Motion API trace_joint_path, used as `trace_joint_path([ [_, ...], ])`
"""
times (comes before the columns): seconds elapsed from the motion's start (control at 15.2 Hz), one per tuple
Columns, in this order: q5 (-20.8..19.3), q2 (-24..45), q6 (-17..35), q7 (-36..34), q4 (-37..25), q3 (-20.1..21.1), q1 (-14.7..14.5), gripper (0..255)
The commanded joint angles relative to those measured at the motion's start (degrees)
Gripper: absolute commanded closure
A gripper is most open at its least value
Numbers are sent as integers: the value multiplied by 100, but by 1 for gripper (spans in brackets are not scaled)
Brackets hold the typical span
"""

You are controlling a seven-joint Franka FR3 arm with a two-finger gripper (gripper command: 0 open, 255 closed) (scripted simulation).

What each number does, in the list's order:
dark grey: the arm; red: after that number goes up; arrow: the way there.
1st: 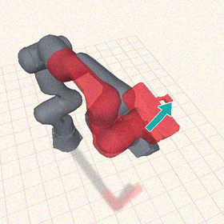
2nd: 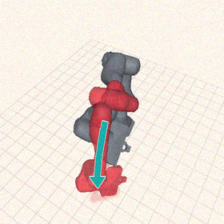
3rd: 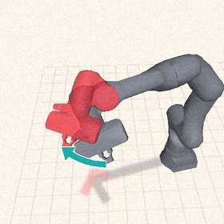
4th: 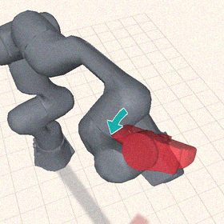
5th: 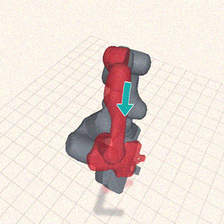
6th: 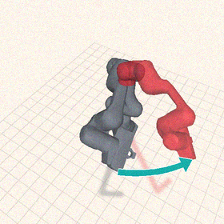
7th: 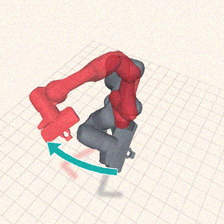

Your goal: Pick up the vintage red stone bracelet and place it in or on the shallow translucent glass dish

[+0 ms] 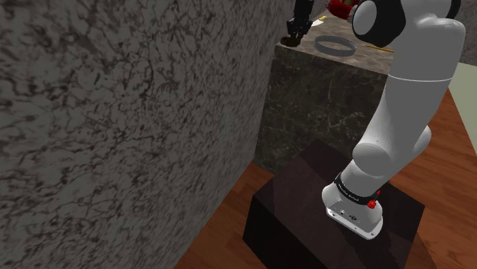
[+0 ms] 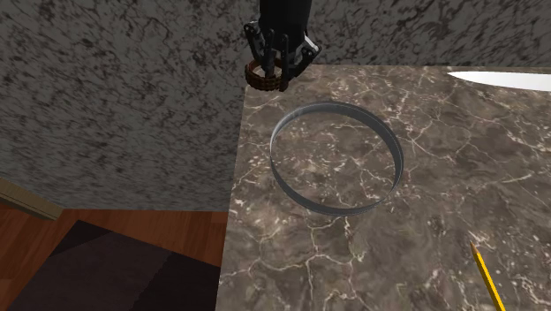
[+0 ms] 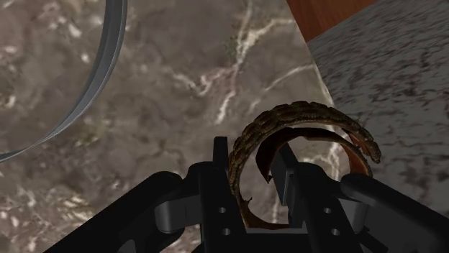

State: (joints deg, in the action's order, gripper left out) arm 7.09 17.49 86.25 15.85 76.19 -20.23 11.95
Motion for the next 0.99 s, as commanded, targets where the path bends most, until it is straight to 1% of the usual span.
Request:
trace_joint_path([
  [0.0, 6, 10, -1, -1, 12, 9, -7, 255],
  [0.26, 6, 9, -4, 1, 9, 8, -7, 255],
  [0.92, 122, 337, -955, 5, -1259, -4, 154, 255],
])
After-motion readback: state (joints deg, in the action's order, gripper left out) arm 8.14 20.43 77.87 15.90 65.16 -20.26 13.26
